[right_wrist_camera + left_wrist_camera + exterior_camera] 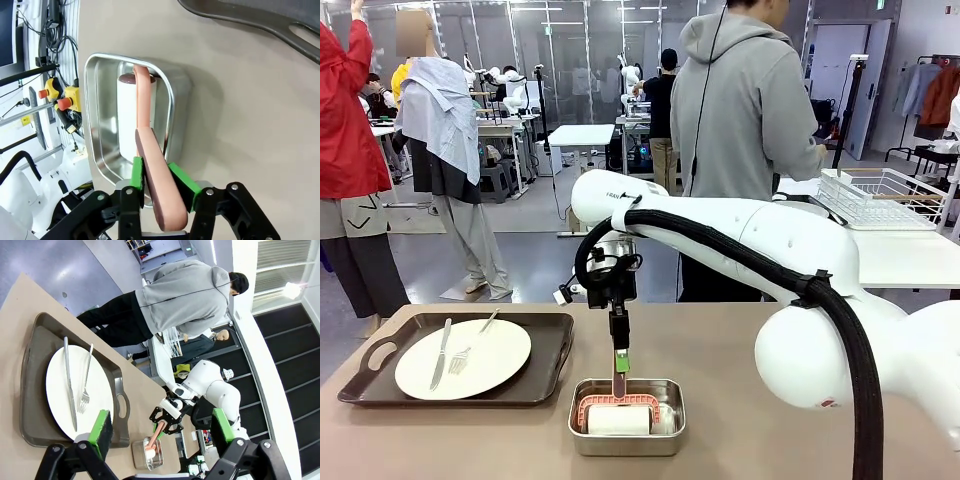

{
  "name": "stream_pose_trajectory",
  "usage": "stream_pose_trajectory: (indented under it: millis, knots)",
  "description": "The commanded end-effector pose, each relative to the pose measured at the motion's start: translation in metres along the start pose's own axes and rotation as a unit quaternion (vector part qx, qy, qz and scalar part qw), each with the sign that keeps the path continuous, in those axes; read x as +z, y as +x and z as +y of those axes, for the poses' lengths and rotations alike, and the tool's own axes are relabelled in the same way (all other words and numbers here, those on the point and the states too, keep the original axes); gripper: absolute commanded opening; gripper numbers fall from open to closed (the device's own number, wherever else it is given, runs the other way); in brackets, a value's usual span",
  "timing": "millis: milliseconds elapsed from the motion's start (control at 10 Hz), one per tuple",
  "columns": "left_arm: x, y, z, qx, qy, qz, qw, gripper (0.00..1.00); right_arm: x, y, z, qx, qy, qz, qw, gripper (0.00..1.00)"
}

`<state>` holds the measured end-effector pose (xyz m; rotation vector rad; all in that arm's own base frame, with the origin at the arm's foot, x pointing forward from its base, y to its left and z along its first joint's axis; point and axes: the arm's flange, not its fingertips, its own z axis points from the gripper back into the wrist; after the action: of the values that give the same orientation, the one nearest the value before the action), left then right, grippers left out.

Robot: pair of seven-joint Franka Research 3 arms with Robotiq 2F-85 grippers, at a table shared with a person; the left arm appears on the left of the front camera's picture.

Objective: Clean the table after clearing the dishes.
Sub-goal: When the left (or right) Handle tray is removed, use the left hand (or right hand) to clean the left (or right) side of the table with the Lint Roller.

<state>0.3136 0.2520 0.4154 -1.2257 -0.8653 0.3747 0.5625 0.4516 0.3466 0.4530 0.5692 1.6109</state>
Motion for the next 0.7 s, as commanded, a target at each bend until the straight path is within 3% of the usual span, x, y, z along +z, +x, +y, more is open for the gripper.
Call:
stream_pose_trajectory:
  millis: [0, 300, 600]
  knots:
    - [0.002, 0.004, -0.001, -0.001, -0.009, -0.005, 1.000, 1.00, 0.029, 0.023, -0.026, -0.013, -0.004, -0.003, 1.000, 0.00]
    - [0.002, 0.004, -0.001, -0.001, -0.009, -0.005, 1.000, 1.00, 0.035, 0.006, 0.016, -0.077, -0.025, -0.004, 0.997, 0.00]
    - [0.002, 0.004, -0.001, -0.001, -0.009, -0.005, 1.000, 1.00, 0.038, -0.056, 0.088, -0.179, -0.071, -0.097, 0.977, 0.00]
